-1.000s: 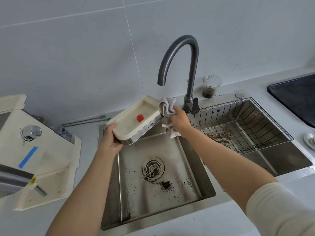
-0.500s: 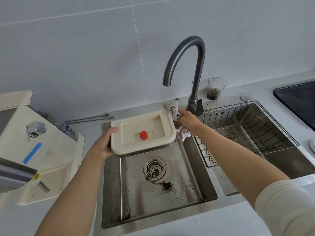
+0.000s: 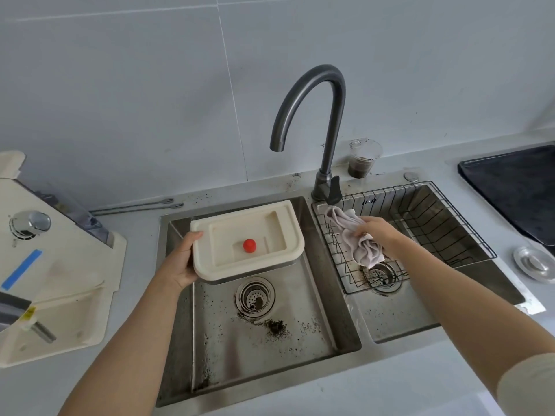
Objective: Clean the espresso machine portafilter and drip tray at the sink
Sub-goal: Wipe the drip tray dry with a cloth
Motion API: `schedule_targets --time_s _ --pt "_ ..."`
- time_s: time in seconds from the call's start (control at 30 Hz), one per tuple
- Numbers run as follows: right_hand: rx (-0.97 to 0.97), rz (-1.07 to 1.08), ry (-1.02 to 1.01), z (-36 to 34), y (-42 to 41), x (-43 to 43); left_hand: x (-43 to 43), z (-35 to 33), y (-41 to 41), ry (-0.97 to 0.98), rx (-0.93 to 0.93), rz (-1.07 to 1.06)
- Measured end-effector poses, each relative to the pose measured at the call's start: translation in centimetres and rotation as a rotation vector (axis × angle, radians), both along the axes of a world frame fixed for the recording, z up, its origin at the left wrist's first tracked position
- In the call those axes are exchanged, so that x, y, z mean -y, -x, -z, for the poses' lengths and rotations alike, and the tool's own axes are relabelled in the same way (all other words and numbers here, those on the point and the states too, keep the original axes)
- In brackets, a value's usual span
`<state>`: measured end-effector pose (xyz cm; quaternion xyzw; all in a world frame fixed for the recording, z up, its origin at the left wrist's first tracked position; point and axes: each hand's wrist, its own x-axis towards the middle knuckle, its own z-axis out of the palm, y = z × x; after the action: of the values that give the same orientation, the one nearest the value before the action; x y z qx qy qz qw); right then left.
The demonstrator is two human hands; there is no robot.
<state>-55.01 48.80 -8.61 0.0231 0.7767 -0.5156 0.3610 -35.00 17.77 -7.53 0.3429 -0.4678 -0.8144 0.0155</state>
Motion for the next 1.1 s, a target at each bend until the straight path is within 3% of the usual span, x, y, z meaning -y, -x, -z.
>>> schedule_targets --time_s 0.47,0.73,0.97,1.1 --pt "-0.365 -0.195 -0.473 6.5 2.0 0.0 -2.8 1.7 -0.5 -0.002 0.053 -0.102" --pt "-0.398 -0.385 -0.641 11.2 1.3 0.3 -3.7 3.9 -0.7 -0.010 0.074 -0.055" --pt "-0.339 -0.835 -0.822 9.4 1.4 0.9 -3.8 4.7 -0.4 -0.017 0.100 -0.045" --pt "-0.662 -0.862 -0.811 7.0 0.3 1.7 -3.9 4.3 -0.6 -0.012 0.104 -0.039"
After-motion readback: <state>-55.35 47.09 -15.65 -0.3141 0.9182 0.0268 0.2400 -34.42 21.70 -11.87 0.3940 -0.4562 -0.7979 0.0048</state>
